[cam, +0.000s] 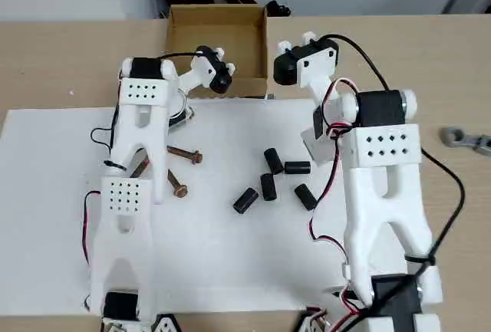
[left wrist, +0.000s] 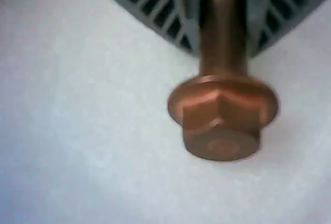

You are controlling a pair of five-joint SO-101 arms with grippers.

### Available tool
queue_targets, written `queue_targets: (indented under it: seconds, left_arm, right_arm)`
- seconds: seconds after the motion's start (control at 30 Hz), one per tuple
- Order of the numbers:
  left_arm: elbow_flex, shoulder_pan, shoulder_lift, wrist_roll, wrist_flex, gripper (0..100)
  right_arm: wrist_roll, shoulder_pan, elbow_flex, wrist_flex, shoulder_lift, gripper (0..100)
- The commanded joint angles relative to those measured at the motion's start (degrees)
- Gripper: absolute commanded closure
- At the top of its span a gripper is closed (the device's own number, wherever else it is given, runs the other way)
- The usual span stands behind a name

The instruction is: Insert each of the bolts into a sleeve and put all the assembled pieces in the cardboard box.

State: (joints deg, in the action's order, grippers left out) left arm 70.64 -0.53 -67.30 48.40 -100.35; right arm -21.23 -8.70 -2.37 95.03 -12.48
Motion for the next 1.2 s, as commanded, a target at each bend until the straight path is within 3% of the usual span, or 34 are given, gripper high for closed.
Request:
queue_targets:
  seconds: [0.0, 0.3, 0.6, 0.97, 1.17]
  left_arm:
    - [0.7, -0.3, -0.2, 0.0, 0.0, 100]
    - [0.2, -0.6, 10.0, -1.6, 0.0, 100]
    - [0.1, -0.7, 22.2, -7.7, -0.1, 100]
    - [-4.8, -0.6, 33.6, -22.0, -0.1, 100]
    - [-12.0, -0.5, 45.5, -36.0, -0.1, 100]
  right_arm:
    - [0.6, 0.7, -0.2, -0.7, -0.2, 99.2]
    - [0.6, 0.7, -0.2, -0.8, -0.2, 99.2]
    - [0.6, 0.4, -0.2, -0.8, -0.2, 99.4]
    - [0.6, 0.4, -0.2, -0.7, -0.1, 99.4]
    - [0.6, 0.4, -0.1, -1.3, 0.0, 99.4]
